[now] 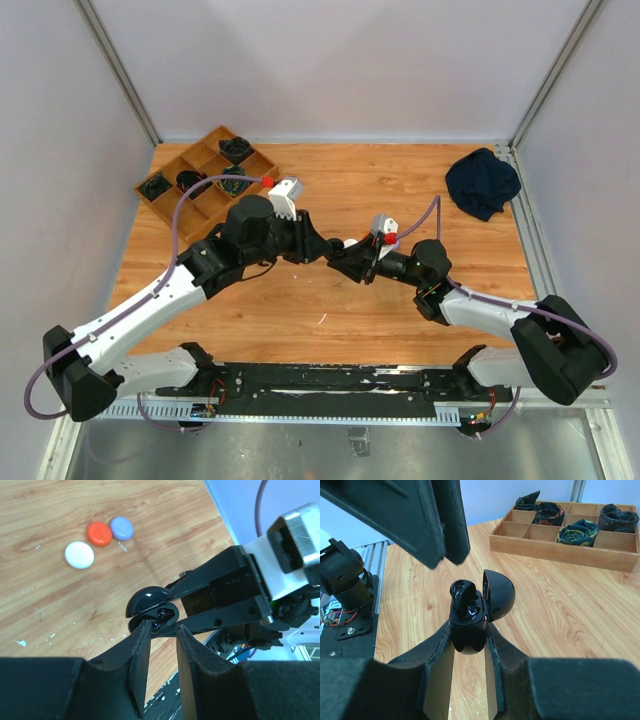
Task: Insert the wireless bluetooth earbuds into the charging case
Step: Place the earbud in the charging case.
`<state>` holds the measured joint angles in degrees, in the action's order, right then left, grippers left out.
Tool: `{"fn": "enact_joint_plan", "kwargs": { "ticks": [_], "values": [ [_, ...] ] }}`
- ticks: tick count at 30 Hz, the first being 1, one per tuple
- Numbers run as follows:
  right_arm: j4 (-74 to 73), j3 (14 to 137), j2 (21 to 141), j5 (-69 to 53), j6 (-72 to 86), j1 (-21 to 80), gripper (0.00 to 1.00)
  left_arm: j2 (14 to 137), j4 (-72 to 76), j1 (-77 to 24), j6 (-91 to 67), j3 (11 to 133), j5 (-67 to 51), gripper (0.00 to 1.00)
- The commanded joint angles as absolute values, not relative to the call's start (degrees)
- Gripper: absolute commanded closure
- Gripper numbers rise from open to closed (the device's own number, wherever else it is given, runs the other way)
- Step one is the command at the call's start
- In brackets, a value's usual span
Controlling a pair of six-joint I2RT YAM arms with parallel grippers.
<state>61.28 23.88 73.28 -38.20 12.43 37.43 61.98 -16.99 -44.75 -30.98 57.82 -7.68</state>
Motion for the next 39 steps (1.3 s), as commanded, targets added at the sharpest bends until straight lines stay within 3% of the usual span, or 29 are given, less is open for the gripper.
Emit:
{"fn": "enact_joint_plan", "kwargs": {
  "ticks": [1,39],
  "values": [
    [61.32,25.05,71.83,-37.35,10.68,38.39,0.87,63.84,-19.42,-44.98,-31.24,60.01,-8.36,0.68],
    [60.37,25.82,71.4,-43.06,10.54,38.78,0.87,66.92,-12.51,-44.82,-20.18,60.62,-15.42,0.69]
  ]
}}
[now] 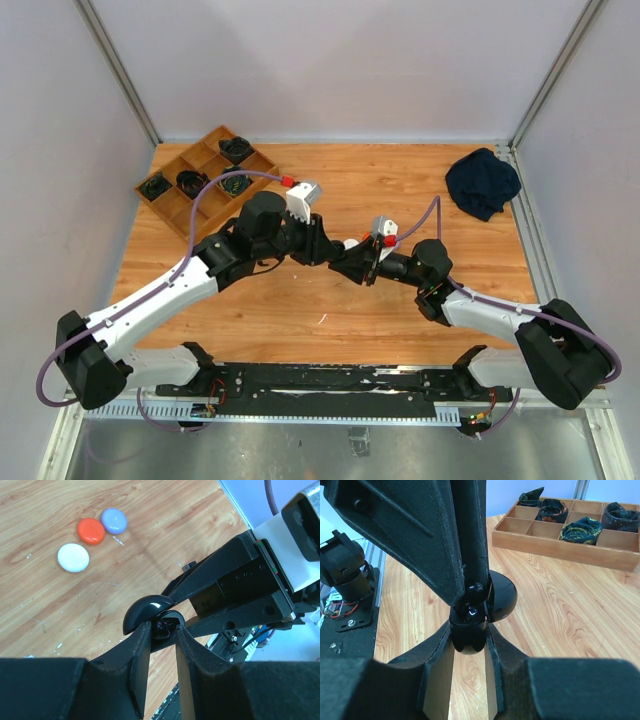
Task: Insert the wireless bluetooth earbuds into the charging case
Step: Place the earbud in the charging case.
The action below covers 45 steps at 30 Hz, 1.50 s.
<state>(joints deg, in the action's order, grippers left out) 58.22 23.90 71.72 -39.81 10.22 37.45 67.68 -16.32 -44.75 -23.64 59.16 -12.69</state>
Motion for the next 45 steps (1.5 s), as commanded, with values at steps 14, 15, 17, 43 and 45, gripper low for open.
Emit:
{"fn": "enact_joint_plan", "kwargs": {
  "ticks": [14,15,17,43,45],
  "values": [
    [66.13,27.61,75.52,-49.92,16.09,38.74,0.87,63.36,-8.8,-43.59,-13.77,58.08,-18.53,0.66],
    [66.15,27.79,75.7,-50.34,16.26,38.75,0.87,63.2,-8.33,-43.41,-13.67,57.85,-19.06,0.65],
    [66.18,28.06,75.94,-51.1,16.57,38.75,0.87,63.07,-7.37,-42.81,-13.58,57.44,-20.36,0.65],
    [52.48,25.66,72.25,-38.94,7.76,36.65,0.87,58.34,-18.72,-40.81,-23.49,52.08,7.11,0.49],
    [51.39,25.31,71.71,-38.11,6.94,36.65,0.87,58.49,-20.27,-40.5,-25.41,50.74,10.15,0.47]
  ]
}}
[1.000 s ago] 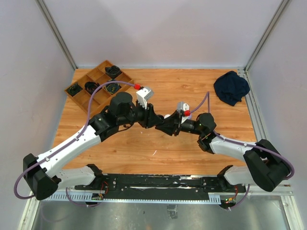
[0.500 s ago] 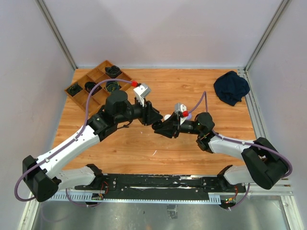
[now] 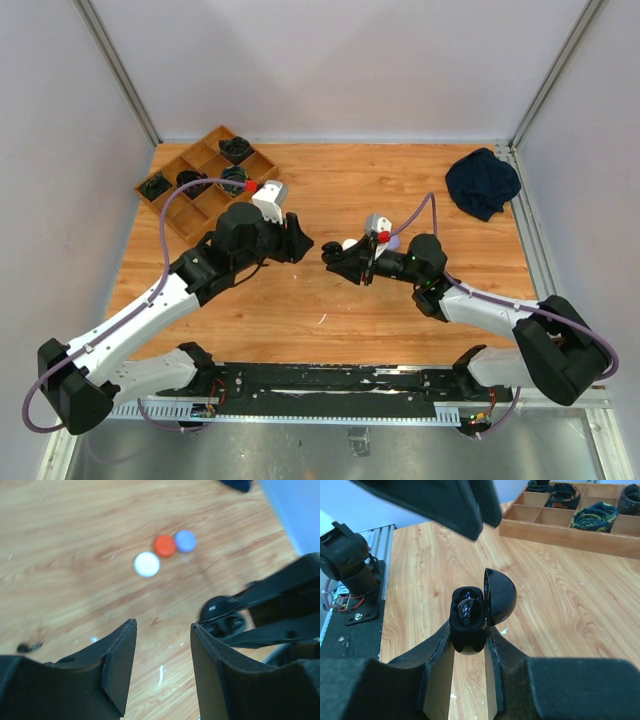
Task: Insert the wireless bluetooth earbuds into the charging case
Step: Place the earbud in the charging case, then pick up the earbud from the center of the board.
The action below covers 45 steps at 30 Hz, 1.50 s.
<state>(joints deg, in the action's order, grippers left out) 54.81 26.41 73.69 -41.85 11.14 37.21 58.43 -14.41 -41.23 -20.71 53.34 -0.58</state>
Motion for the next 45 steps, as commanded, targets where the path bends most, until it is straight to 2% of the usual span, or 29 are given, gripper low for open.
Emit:
{"fn": "enact_joint_plan", "kwargs": {
  "ticks": [1,10,21,32,45],
  "values": [
    [51.27,25.05,71.53,-37.77,6.78,36.65,0.87,58.59,-20.94,-40.21,-26.28,50.05,11.44,0.46],
    [50.27,23.67,70.93,-36.24,4.41,36.64,0.87,61.88,-21.02,-33.17,-30.9,43.66,16.16,0.46],
    [52.07,22.41,71.96,-37.1,4.02,36.65,0.87,73.96,-13.6,-27.8,-28.22,42.13,22.18,0.4],
    [52.79,21.67,71.73,-37.47,3.96,36.56,0.86,86.58,-9.76,-26.13,-26.9,45.28,23.84,0.39],
    [53.36,21.36,71.34,-37.8,4.13,36.5,0.86,88.97,-10.98,-25.93,-27.91,43.76,23.98,0.39]
  ]
}}
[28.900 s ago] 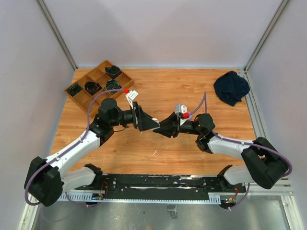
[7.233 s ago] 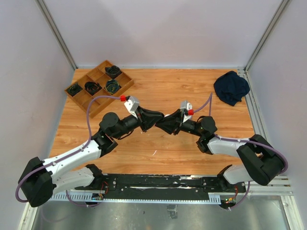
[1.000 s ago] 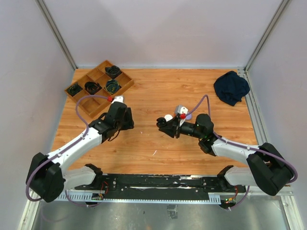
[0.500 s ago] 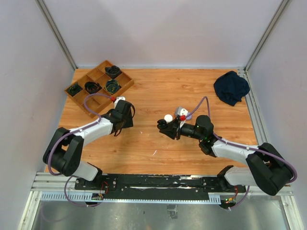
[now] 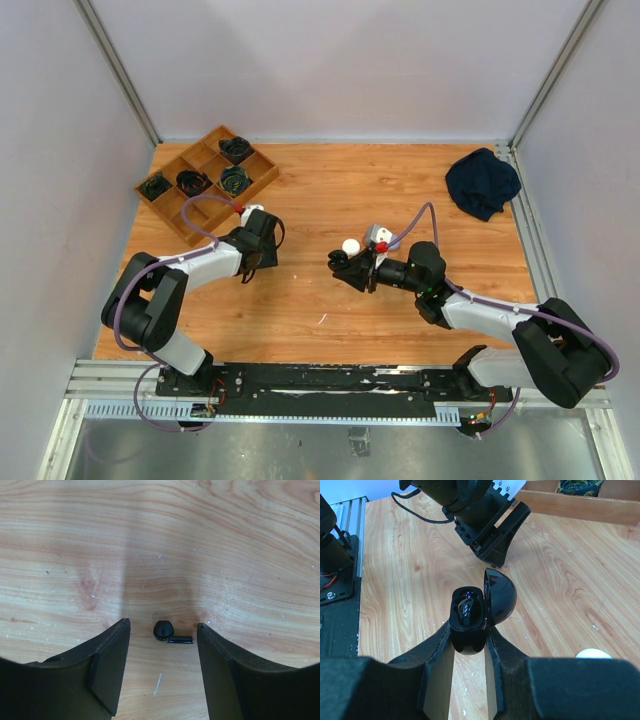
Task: Insert the wireless bluetooth earbuds into the charging case
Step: Pick up the earbud from the center of the board.
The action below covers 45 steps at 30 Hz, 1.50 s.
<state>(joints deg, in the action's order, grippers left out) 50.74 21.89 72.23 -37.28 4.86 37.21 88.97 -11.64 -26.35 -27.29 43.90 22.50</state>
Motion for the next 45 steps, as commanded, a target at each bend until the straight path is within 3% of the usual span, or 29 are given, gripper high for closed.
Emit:
{"fn": "enact_joint_plan", "kwargs": {
  "ticks": [1,29,39,45],
  "values": [
    [53.39,21.35,71.25,-37.79,4.13,36.55,0.86,88.86,-11.31,-25.93,-28.13,43.58,23.81,0.39],
    [53.35,21.1,69.88,-38.02,4.57,36.53,0.86,80.72,-17.07,-24.27,-31.49,41.4,22.23,0.49],
    [52.69,21.05,69.3,-37.75,4.32,36.56,0.86,88.08,-18.2,-23.28,-29.48,48.7,19.06,0.49],
    [52.21,21.01,69.04,-37.54,4.09,36.56,0.86,92.28,-20.3,-22.76,-28.29,51.7,17.69,0.58]
  ]
}}
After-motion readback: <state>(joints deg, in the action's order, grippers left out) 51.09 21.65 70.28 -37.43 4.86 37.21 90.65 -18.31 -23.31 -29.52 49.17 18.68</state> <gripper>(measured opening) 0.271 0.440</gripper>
